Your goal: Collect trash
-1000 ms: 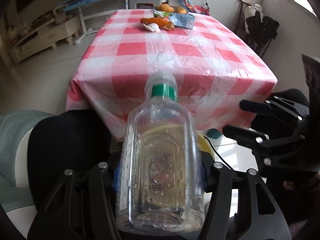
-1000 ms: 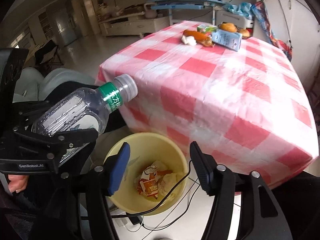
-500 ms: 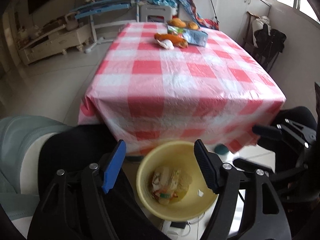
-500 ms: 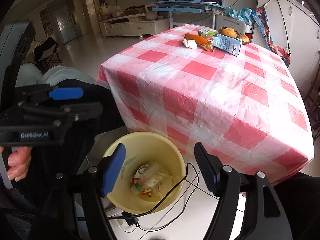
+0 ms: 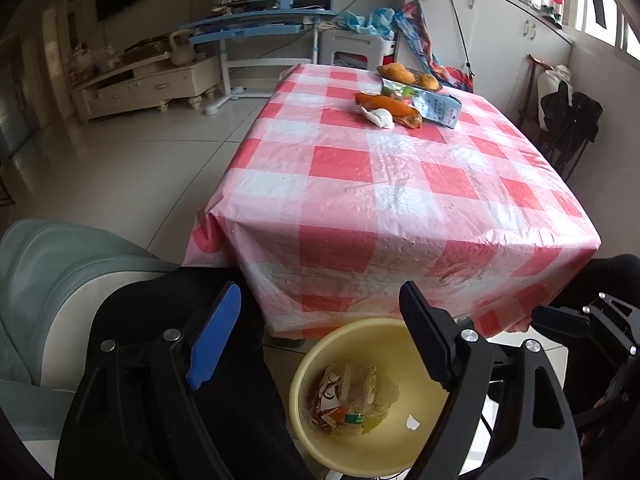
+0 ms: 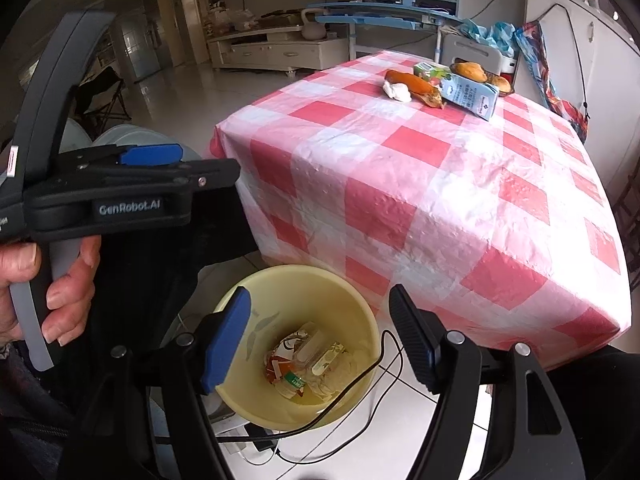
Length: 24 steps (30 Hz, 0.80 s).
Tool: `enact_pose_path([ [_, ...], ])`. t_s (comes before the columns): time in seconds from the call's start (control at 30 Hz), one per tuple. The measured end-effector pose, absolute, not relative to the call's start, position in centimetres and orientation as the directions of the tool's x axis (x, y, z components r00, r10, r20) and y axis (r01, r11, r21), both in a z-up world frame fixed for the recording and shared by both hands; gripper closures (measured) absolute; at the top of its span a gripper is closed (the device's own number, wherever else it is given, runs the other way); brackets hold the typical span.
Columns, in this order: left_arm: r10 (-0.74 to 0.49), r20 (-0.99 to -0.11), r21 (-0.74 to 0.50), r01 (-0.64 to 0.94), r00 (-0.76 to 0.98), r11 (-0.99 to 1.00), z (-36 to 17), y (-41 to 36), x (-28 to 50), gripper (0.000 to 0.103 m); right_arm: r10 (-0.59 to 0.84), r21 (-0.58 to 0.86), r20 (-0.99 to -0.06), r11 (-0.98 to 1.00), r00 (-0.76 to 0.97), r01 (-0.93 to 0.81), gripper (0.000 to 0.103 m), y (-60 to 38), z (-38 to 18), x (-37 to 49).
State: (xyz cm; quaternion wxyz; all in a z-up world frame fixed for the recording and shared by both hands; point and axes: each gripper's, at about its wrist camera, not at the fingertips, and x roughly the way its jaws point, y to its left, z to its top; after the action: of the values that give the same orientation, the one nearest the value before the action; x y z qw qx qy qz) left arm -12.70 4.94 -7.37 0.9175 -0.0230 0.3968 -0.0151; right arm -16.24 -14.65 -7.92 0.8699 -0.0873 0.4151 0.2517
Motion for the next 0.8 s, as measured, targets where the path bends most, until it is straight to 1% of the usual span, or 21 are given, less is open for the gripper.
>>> enact_pose_path([
  [0.8,-0.043,-0.734,-0.048,0.011,0.678,0.999,-7.98,4.58,-12.57,0.022,0.356,0.030,-0.770,0.850,0.530,-0.527,0.034,-14.18,-8.03,-16.96],
])
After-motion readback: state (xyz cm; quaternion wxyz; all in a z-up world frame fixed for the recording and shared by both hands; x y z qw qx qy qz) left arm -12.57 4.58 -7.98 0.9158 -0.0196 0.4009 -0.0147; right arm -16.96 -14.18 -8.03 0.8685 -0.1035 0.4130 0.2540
